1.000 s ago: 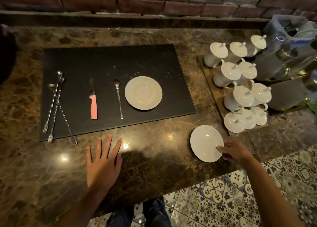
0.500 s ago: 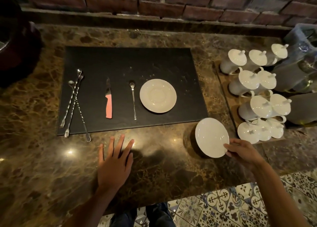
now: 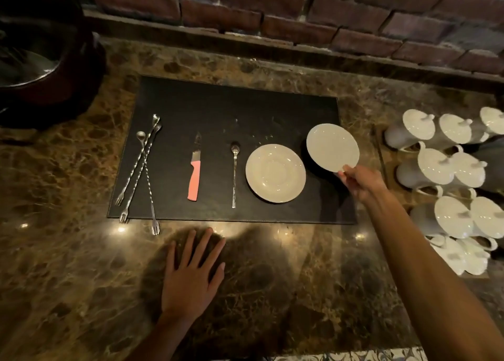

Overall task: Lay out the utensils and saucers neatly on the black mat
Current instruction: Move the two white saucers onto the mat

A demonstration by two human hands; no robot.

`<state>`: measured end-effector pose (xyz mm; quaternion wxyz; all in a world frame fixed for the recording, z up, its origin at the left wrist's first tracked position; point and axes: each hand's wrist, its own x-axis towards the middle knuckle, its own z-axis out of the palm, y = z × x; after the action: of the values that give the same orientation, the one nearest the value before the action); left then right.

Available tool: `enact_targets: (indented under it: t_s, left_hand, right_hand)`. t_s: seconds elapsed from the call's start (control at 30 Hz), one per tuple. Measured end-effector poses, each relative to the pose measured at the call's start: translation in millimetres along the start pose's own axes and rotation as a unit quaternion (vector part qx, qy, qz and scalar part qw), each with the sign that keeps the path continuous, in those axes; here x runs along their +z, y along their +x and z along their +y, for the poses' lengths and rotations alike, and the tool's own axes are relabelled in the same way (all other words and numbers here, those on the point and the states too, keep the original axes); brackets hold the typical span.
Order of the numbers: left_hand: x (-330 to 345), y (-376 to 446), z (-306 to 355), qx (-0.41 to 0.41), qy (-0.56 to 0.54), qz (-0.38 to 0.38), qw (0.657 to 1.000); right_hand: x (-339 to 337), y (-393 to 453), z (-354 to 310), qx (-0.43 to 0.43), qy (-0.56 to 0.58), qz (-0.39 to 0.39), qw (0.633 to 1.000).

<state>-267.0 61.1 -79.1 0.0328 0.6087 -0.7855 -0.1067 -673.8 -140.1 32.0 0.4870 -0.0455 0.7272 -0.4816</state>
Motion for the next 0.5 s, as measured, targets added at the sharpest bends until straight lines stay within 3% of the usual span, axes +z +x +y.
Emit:
enact_targets:
  t_s: [0.3,0.5]
  left_hand:
    - [2.2,-1.1,0.0,-0.009,0.004,0.005,1.000]
    - [-1.3,-0.2,0.4,-0.012,0.006,-0.005,1.000]
  right_hand:
    - [36.4,24.8,-8.7,0.032,-0.024,0.035,0.999]
    - [36.3,22.8,-5.5,0.007,-0.047,0.041,0.998]
